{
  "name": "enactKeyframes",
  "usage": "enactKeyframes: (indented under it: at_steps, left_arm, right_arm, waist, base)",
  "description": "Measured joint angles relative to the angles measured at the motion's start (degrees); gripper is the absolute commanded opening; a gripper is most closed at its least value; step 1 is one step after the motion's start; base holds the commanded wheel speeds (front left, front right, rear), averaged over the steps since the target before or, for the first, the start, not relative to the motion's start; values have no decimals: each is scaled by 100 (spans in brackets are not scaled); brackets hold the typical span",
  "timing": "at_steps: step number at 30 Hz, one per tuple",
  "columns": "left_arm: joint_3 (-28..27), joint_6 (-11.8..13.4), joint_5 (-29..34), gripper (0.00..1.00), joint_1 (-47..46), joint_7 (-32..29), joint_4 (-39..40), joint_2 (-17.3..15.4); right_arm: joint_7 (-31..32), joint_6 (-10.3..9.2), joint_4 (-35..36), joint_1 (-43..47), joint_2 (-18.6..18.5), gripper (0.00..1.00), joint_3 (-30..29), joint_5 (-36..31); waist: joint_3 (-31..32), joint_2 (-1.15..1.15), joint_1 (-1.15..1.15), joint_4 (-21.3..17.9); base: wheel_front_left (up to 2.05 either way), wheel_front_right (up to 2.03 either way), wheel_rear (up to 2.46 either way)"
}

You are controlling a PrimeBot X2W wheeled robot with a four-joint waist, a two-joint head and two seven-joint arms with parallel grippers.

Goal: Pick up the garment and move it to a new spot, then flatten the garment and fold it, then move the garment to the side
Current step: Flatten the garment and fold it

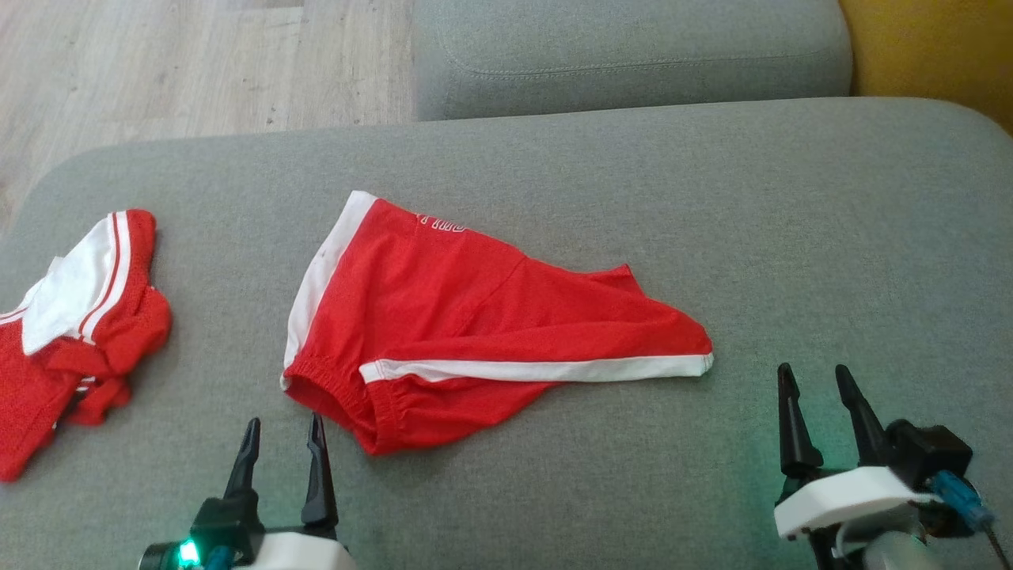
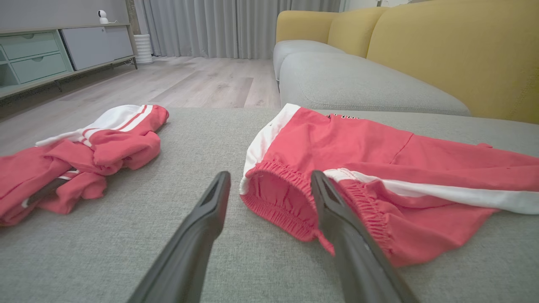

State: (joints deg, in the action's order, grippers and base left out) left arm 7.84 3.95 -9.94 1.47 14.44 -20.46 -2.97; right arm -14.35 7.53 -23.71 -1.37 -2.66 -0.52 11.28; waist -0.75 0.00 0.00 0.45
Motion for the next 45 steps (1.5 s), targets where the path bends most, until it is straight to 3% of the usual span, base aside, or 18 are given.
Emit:
enactKeyframes:
  at_steps: [8,11,16,30,45]
  left_arm:
    - [26,-7,-26,100,-1,0,-8,1]
    - [183,-125,-208,100,-15,0,-7,1]
    - [635,-550,-801,100,-345,0,-214,8]
    - [1480,-900,-2313,100,-1554,0,-1974,26]
    - [1897,-1058,-2582,100,-1880,0,-1962,38]
  right_arm:
    - [0,0,-7,-1,0,100,46,-1]
    - [0,0,-19,-17,0,100,110,-2]
    - [0,0,-47,-52,0,100,249,-19]
    - [0,0,-204,-211,1,100,432,33]
    - [0,0,-265,-288,1,100,542,76]
  waist:
    - [-39,0,0,-13]
    - [-105,0,0,-10]
    - [-269,0,0,20]
    - [-552,0,0,-95]
    - [-646,0,0,-77]
  base:
    - [0,0,0]
    - [0,0,0]
    - [0,0,0]
    - [0,0,0]
    - [0,0,0]
